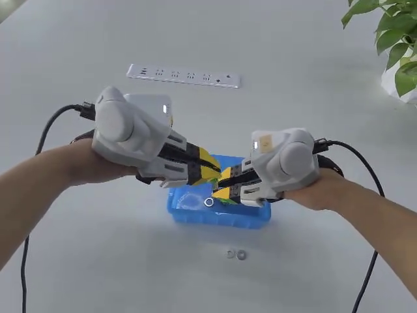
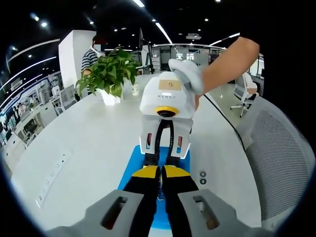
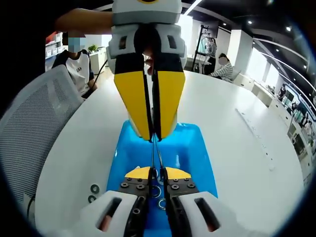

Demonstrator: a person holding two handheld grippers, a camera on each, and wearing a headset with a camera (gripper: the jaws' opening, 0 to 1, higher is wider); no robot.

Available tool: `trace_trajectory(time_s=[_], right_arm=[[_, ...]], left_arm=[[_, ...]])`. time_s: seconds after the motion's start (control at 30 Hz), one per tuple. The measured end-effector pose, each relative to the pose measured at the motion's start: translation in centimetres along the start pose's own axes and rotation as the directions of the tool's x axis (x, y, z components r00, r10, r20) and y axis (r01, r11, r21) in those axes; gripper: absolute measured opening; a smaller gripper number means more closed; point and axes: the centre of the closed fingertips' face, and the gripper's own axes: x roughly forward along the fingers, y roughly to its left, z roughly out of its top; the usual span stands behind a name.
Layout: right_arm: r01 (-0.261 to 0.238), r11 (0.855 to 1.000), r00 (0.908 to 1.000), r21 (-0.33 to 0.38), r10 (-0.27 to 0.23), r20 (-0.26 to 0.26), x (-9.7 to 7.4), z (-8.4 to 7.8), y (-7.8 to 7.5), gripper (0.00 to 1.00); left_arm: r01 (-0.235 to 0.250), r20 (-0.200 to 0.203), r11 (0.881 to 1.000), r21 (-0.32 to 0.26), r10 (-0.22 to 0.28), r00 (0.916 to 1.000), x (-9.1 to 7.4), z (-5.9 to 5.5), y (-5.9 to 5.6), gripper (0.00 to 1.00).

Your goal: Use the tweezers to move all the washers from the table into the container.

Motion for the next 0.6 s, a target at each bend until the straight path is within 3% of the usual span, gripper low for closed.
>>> trace_trajectory(time_s=[0.2,0.6], right_arm=[[-0.004,1.0,0.9999,-0.006,0.004,-0.011,0.07,-0.21,0.04,0.1],[0.015,1.0,0.9998,0.014,-0.015,-0.01,-0.44,-0.05,-0.35,0.18]], left_arm=[[0.03,-0.001,0.999,0.021,-0.03,0.9996,0.1,0.03,-0.29,0.05],[0.039,-0.007,0.999,0.02,-0.039,0.9992,-0.1,0.01,0.11,0.05]])
